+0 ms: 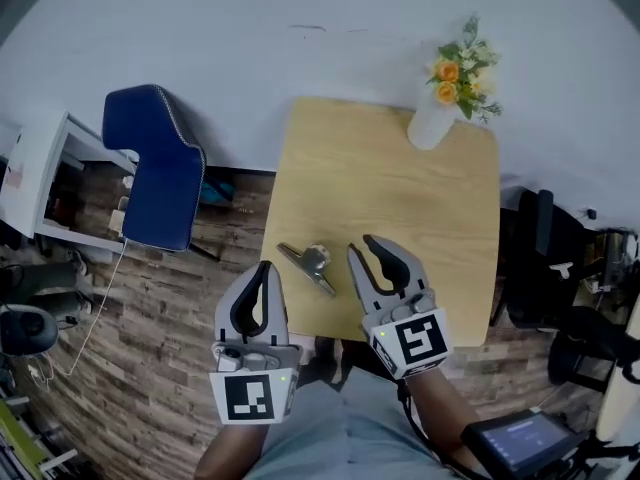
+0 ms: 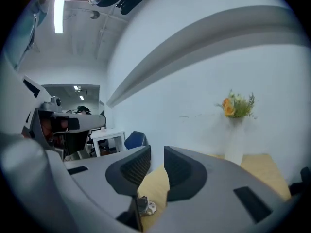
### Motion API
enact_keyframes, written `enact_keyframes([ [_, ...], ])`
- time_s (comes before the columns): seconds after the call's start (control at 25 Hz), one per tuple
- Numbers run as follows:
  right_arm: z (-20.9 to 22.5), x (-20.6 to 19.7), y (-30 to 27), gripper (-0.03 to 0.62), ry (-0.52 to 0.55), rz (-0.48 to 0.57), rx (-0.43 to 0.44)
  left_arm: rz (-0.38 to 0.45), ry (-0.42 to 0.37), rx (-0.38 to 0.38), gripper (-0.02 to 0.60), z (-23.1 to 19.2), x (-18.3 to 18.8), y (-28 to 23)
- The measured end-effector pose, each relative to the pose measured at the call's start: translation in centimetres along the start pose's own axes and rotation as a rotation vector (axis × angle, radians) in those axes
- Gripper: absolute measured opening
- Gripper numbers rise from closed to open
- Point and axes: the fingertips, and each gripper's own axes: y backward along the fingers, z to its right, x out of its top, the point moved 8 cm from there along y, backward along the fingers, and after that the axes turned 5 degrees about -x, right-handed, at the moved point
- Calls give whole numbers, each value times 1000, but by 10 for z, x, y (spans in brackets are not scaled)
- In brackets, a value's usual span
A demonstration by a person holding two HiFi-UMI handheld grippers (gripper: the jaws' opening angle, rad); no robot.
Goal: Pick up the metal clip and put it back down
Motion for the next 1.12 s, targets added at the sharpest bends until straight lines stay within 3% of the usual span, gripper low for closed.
enact_keyframes([
  [0.28,-3,51,69,82,77,147,-145,113,-25,-106,18,39,46,20],
  [0.52,-8,57,113,60,111,184,-240,162,-52,-154,18,55,62,37],
  [0.8,-12,59,133,49,118,221,-285,215,-100,-175,18,57,72,44],
  [1.12,-11,61,142,48,117,223,-295,199,-91,-192,18,63,73,46],
])
